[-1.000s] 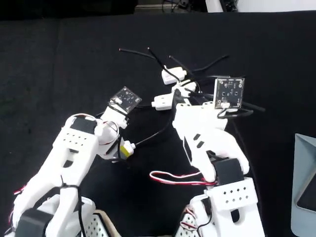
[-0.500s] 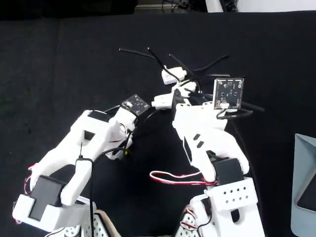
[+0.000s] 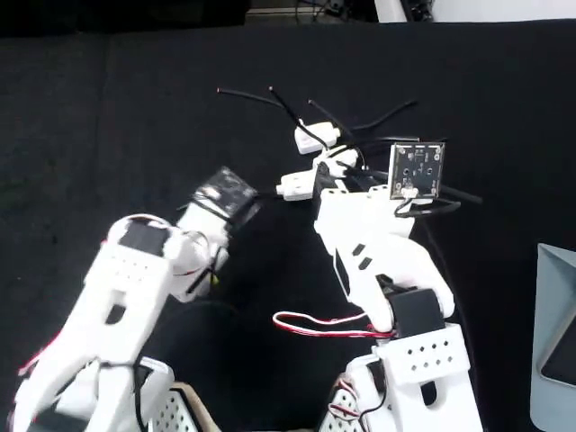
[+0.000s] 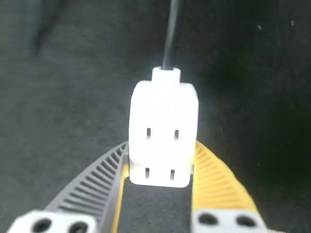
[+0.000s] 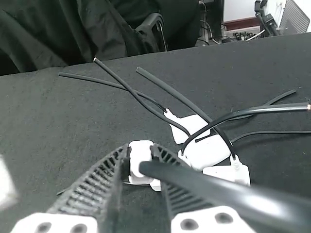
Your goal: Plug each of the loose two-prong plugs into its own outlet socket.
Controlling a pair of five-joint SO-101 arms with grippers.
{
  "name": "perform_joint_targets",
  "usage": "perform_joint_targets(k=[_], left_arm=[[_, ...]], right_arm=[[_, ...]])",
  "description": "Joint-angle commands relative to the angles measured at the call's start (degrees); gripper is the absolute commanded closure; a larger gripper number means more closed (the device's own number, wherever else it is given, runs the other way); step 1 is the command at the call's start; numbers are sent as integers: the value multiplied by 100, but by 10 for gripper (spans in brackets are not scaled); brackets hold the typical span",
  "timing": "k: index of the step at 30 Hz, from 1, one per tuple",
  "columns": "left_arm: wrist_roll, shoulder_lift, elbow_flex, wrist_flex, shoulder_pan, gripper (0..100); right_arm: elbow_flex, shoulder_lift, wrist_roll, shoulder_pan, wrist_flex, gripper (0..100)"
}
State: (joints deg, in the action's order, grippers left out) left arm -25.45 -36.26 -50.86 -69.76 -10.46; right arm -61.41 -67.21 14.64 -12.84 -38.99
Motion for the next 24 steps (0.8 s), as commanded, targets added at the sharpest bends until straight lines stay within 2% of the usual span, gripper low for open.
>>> perform_joint_targets(k=[1,5,8,13,18,24], left_arm=[[273,-941,40,-158,611,972],[281,-949,-4,-79,673,972],[281,-949,-163,281,664,972],[299,-949,-567,818,207,973],[677,-923,-549,1099,-57,973],[695,202,92,1178,-127,973]], right_arm=[[57,-40,-62,-53,35,987],[57,-40,-62,-53,35,987],[57,-40,-62,-53,35,987],[57,-40,-62,-53,35,987],[57,-40,-62,-53,35,987],[57,-40,-62,-53,26,987]])
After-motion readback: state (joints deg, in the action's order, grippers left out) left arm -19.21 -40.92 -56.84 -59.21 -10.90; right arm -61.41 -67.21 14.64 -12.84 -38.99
